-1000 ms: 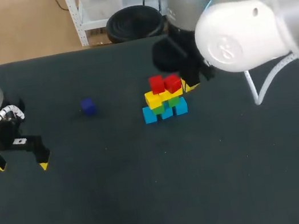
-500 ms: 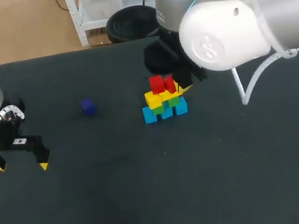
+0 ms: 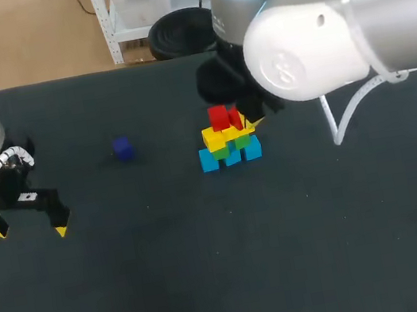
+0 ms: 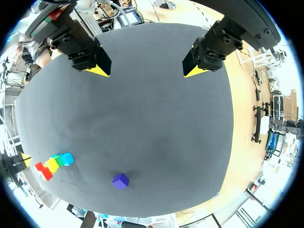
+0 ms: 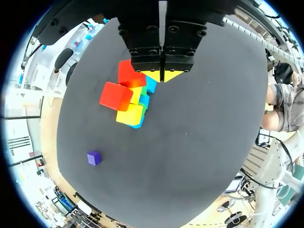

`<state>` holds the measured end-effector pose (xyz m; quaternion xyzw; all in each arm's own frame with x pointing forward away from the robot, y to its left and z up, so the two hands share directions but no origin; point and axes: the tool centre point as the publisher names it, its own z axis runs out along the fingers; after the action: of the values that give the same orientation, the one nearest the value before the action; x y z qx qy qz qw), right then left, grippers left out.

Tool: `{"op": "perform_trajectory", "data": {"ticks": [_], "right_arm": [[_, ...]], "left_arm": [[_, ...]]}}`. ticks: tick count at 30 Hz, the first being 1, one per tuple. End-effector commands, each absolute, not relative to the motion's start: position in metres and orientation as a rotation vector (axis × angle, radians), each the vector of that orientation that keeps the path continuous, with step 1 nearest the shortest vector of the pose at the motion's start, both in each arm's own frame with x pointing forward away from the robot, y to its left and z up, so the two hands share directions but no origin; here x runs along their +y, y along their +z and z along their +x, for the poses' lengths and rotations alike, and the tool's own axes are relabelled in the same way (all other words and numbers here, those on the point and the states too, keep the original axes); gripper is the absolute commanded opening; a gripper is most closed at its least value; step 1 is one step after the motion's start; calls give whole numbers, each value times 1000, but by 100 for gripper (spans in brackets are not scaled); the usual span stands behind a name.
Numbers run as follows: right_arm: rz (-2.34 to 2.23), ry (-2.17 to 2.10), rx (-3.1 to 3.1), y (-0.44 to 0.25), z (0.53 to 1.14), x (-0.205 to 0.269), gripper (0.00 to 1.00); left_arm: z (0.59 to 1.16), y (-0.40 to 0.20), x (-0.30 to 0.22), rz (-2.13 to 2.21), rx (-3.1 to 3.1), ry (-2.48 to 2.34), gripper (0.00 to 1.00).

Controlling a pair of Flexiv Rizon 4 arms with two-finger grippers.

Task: Place the blue cubes, place green cubes on the blue cubes, place the yellow cubes on the green cubes, then place the red cubes on the yellow cubes, and place purple cube on the red cubes.

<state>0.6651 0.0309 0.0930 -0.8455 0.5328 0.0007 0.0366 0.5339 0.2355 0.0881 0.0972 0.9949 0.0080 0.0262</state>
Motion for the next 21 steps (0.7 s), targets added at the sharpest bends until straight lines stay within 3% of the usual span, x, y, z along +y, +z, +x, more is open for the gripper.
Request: {"op": "perform_trajectory", "data": {"ticks": [1,21], "right_arm": [[-2597,10,1636,91,669,31,0],[-2596,5,1624,88,676,33,0]], "left_arm": [[535,88,236,303,3077,24,100],[535,88,236,303,3077,24,100]]}}
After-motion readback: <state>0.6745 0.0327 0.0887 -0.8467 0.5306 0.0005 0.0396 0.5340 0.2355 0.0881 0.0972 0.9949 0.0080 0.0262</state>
